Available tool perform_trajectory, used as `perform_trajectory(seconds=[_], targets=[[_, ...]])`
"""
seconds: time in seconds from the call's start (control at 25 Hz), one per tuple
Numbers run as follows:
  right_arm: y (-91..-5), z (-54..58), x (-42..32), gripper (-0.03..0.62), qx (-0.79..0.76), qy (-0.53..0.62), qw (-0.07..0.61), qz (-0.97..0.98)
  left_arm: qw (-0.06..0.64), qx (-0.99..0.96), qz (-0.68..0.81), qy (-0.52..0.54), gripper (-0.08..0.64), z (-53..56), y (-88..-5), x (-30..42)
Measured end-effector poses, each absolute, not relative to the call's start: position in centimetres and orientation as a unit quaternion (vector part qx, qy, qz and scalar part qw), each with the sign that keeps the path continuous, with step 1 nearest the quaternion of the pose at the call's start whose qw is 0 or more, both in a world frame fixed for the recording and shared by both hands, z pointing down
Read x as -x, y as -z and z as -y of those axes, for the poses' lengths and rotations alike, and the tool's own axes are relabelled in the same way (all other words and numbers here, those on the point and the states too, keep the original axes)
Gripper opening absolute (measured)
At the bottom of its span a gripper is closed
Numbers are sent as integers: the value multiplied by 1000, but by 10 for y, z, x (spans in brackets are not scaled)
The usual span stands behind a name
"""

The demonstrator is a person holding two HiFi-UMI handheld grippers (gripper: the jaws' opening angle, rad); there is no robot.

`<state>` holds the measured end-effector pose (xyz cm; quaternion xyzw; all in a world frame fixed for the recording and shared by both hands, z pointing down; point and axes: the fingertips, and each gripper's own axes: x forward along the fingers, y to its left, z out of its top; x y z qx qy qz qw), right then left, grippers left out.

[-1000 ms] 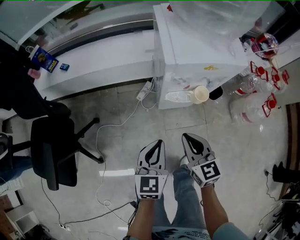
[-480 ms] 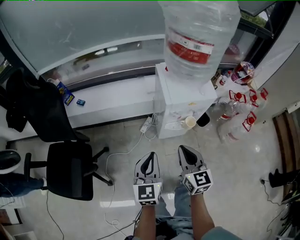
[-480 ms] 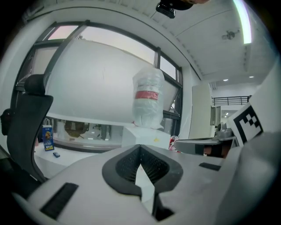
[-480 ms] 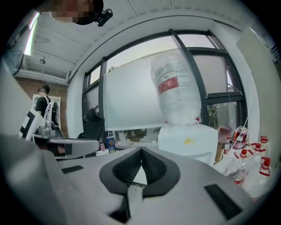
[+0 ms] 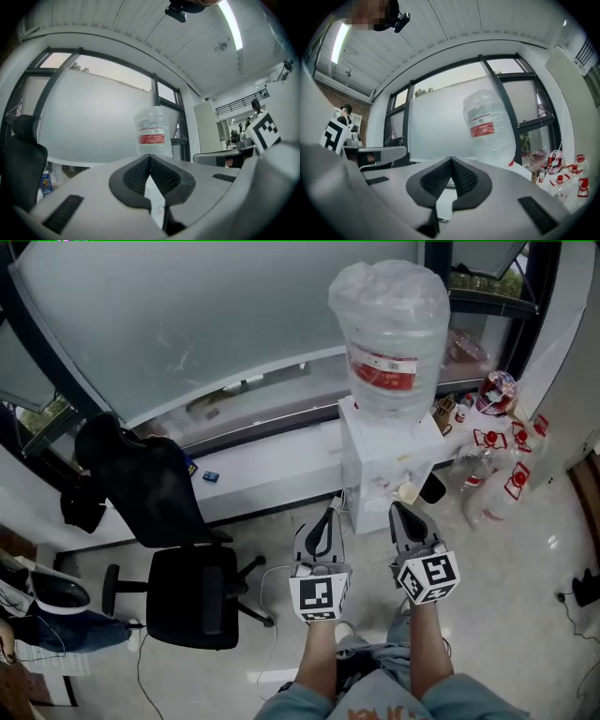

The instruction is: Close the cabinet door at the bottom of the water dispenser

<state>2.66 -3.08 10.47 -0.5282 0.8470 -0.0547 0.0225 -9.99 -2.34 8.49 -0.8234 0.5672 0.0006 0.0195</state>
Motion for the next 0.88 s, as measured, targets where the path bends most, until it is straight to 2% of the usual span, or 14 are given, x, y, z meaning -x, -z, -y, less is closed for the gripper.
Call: perform_trajectory(seconds=[0.16,0.56,0.88], targets=[[-99,34,-20,28,528,51,26,-847,38,827,-561,4,11,24,-75,102],[-71,41,-11,29,519,16,9,-854,30,841,-540,-35,11,40,-52,107],[-54,49,-10,28,520,-4,28,-853,28,855,-516,-40,11,50,-48,97]])
